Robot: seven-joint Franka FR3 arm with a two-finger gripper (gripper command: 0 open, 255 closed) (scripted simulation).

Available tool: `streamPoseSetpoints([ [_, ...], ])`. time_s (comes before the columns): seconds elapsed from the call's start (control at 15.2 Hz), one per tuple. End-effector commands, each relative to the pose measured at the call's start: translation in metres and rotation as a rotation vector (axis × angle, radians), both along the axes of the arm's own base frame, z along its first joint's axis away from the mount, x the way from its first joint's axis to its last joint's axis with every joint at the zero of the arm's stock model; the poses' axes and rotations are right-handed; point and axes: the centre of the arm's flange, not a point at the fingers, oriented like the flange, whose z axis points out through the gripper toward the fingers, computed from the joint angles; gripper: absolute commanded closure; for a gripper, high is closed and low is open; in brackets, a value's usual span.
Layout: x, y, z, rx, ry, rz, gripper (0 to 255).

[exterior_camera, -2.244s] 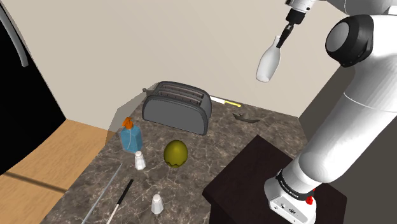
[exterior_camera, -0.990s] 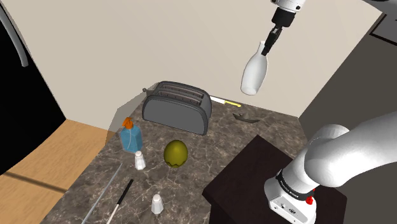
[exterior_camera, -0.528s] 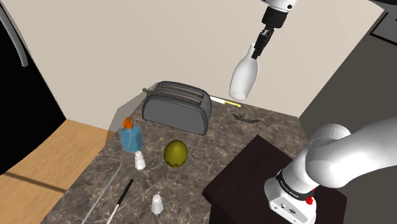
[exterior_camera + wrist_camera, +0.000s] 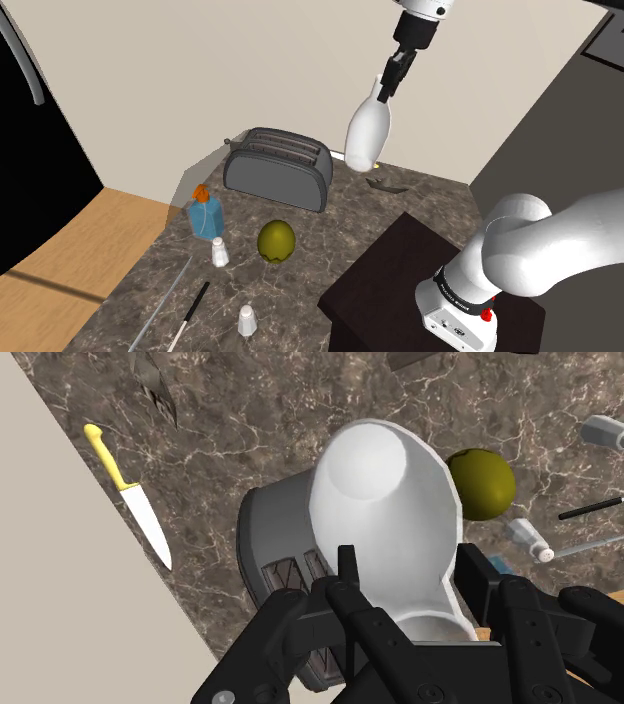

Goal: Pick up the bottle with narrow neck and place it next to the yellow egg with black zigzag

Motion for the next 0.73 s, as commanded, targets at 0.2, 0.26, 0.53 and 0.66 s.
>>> streamPoseSetpoints([
  [0.2, -0.007, 0.069, 0.0, 0.0, -0.001, -0.002, 255],
  [0.26, -0.008, 0.082, 0.0, 0.0, -0.001, -0.002, 255],
  [0.53, -0.012, 0.135, 0.0, 0.0, -0.001, -0.002, 255],
  [0.66, -0.014, 0.161, 0.0, 0.0, -0.001, -0.002, 255],
])
